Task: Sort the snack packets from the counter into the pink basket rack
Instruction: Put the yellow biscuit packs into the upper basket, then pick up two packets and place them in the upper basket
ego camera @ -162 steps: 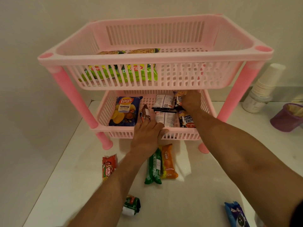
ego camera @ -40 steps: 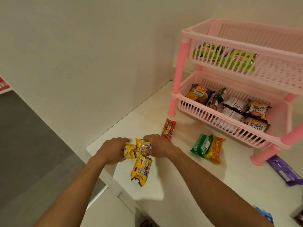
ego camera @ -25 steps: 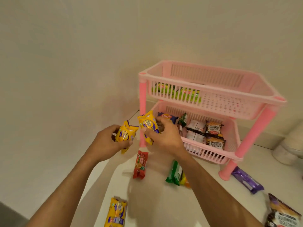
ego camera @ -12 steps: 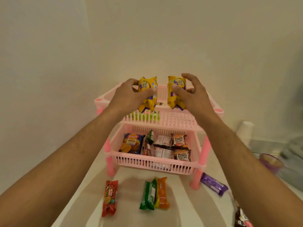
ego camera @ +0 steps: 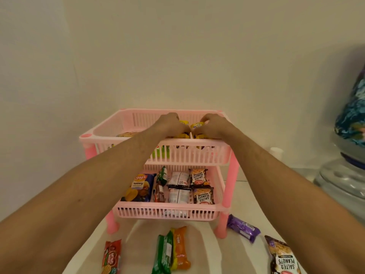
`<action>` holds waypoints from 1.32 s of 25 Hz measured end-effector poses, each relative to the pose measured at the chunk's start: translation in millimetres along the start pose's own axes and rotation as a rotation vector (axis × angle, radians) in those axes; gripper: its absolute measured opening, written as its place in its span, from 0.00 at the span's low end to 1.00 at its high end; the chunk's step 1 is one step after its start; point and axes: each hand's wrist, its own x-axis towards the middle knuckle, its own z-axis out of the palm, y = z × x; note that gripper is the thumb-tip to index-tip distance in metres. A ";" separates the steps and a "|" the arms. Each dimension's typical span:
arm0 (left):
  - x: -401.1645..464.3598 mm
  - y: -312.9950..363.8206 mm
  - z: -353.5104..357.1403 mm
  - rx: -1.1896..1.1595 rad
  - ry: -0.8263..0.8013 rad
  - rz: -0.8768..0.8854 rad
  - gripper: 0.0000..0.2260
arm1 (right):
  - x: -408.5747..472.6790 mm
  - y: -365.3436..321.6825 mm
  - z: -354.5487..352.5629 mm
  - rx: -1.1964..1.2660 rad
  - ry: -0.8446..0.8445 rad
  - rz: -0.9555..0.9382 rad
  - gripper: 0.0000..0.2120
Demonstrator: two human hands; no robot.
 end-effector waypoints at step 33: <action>-159.4 -1.7 206.4 -0.231 0.254 0.757 0.11 | -217.0 155.4 63.0 0.182 0.717 0.084 0.19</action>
